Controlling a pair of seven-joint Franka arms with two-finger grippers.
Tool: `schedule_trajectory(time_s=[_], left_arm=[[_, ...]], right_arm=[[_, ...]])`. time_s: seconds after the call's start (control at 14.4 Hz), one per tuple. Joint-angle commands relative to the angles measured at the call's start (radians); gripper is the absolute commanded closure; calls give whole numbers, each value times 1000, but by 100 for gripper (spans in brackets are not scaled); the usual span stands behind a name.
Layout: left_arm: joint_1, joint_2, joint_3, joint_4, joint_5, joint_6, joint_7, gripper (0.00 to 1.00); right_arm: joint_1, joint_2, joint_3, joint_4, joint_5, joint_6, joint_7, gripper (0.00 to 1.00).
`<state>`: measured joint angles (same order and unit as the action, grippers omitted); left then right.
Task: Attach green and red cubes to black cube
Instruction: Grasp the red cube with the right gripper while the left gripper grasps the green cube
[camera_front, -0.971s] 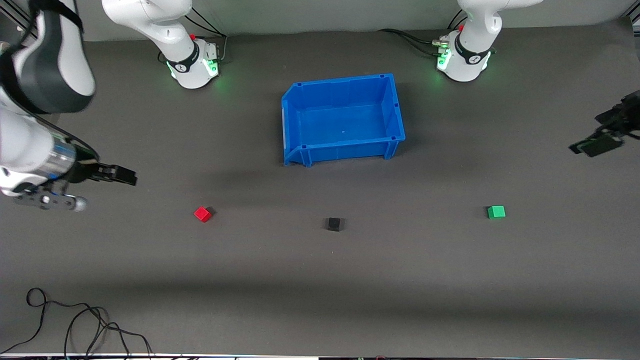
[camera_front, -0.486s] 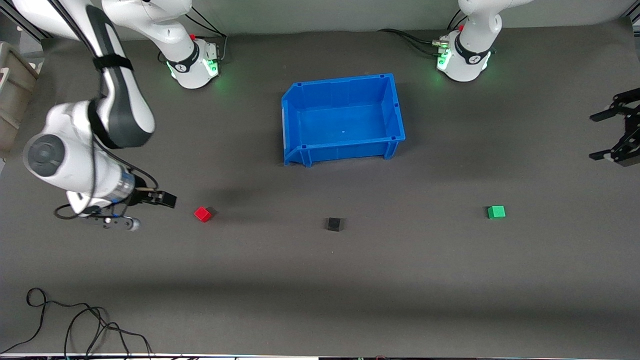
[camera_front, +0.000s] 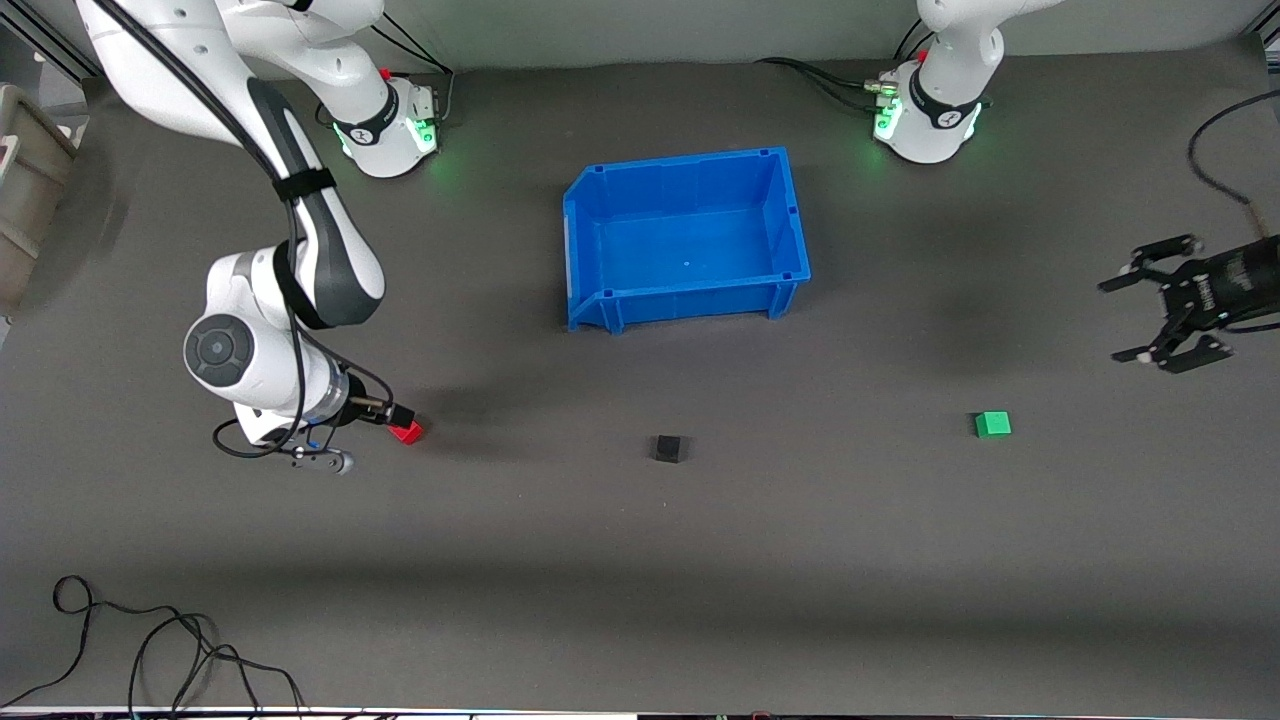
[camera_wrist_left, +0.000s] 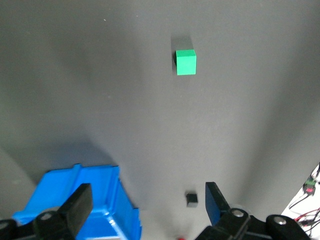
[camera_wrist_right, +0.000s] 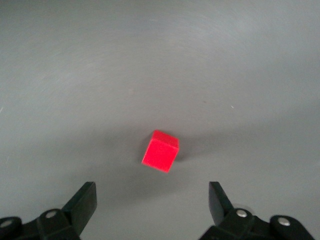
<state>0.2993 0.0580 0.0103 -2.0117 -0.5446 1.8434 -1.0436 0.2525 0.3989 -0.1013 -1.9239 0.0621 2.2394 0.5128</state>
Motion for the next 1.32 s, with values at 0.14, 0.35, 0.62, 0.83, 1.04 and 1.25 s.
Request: schedule_trajectory(time_s=[0.14, 0.35, 0.62, 0.83, 1.04, 1.25], left_arm=[[4, 92, -4, -59, -84, 108, 16, 0], [1, 169, -4, -59, -118, 169, 25, 0], [6, 258, -6, -67, -211, 232, 196, 0], [6, 324, -6, -65, -261, 290, 290, 0], [4, 384, -6, -59, -334, 341, 388, 0], [0, 443, -6, -27, -360, 369, 413, 0]], right_arm=[[-15, 51, -6, 2, 27, 43, 279, 1], [-10, 87, -6, -1, 27, 43, 361, 1], [1, 132, -8, 6, 22, 55, 385, 5], [-1, 152, -8, 17, 18, 66, 385, 17], [-1, 164, -8, 19, 19, 91, 391, 21], [-1, 172, -8, 20, 18, 92, 389, 38]])
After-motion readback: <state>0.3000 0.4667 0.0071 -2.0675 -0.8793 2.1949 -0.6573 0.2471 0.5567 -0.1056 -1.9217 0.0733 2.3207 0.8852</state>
